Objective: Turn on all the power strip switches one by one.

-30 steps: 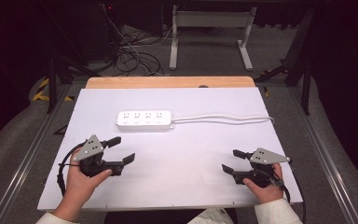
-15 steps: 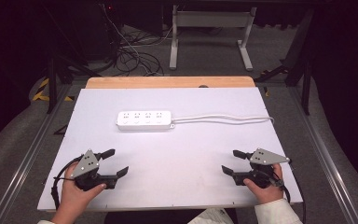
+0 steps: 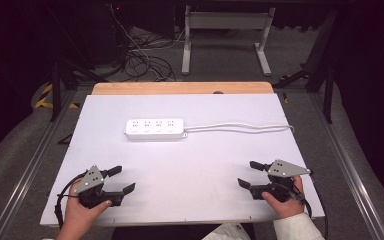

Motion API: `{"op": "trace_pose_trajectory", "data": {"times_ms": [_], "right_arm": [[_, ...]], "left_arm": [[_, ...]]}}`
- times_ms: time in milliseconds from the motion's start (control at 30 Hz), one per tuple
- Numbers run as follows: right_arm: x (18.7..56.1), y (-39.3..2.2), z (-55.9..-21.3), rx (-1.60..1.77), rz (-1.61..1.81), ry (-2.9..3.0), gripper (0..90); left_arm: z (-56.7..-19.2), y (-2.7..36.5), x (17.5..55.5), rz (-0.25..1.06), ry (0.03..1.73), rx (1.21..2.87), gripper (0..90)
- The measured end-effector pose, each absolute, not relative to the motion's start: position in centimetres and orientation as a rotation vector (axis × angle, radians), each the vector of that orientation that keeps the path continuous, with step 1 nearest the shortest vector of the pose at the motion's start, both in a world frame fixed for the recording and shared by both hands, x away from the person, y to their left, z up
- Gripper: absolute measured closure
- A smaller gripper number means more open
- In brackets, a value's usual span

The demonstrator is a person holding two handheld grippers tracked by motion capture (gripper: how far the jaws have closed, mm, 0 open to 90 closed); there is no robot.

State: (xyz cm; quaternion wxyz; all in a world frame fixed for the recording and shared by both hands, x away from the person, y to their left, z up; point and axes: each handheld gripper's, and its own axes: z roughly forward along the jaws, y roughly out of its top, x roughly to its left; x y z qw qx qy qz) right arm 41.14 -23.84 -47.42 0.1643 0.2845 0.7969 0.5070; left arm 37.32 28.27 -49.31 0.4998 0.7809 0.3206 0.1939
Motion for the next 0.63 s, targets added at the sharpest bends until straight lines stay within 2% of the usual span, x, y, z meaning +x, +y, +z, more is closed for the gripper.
{"op": "trace_pose_trajectory", "data": {"times_ms": [200, 467, 633], "right_arm": [[41.1, -23.7, -47.5, 0.805, 1.432, 2.282, 24.6], [41.2, -23.7, -47.6, 0.81, 1.422, 2.287, 24.3], [41.2, -23.7, -47.7, 0.813, 1.419, 2.288, 24.1]], "left_arm": [[-48.6, 27.8, 36.9, 0.502, 0.766, 1.892, 21.4], [-48.3, 28.5, 37.0, 0.406, 0.827, 1.818, 21.7], [-48.2, 28.7, 36.9, 0.475, 0.829, 1.828, 20.6]]}}
